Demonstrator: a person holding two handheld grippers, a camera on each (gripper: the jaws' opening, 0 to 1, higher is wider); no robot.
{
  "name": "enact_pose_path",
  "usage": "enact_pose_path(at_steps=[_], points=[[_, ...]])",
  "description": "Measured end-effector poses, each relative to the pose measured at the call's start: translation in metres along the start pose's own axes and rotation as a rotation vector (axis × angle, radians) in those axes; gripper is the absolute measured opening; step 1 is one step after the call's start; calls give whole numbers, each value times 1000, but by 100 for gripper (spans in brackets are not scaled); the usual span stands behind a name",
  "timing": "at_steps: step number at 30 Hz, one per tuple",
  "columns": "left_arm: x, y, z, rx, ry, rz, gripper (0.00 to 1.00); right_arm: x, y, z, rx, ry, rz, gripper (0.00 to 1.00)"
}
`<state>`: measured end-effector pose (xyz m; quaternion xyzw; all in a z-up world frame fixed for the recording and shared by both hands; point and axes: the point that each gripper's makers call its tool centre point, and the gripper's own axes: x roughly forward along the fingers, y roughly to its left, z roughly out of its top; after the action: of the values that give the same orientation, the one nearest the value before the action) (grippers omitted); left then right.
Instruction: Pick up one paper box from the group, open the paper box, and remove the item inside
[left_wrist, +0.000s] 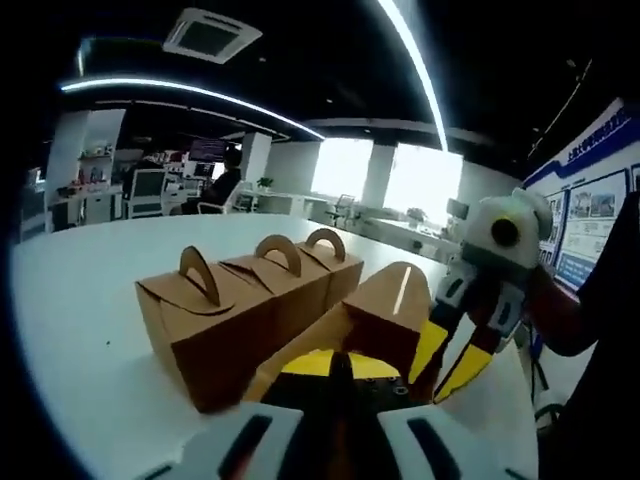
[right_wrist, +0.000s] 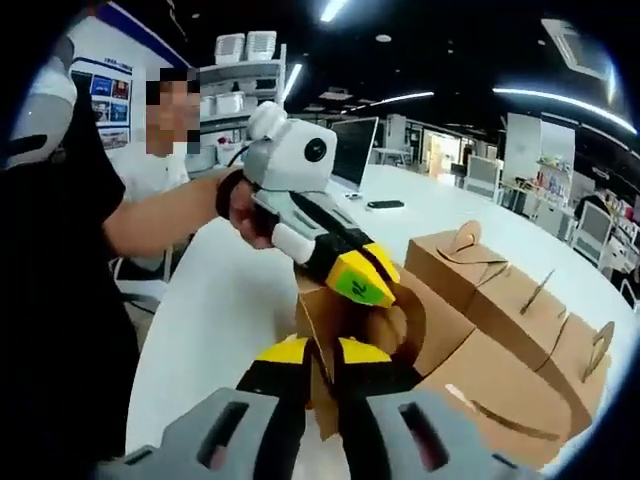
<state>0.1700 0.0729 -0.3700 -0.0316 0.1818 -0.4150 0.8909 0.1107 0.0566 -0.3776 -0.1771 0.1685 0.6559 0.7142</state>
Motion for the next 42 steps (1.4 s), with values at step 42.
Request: enact_pose_path(at_steps=[42], points=[[-2,-61,26,-17,-13,-52,6,-32,43,-20,62,66,200,4]])
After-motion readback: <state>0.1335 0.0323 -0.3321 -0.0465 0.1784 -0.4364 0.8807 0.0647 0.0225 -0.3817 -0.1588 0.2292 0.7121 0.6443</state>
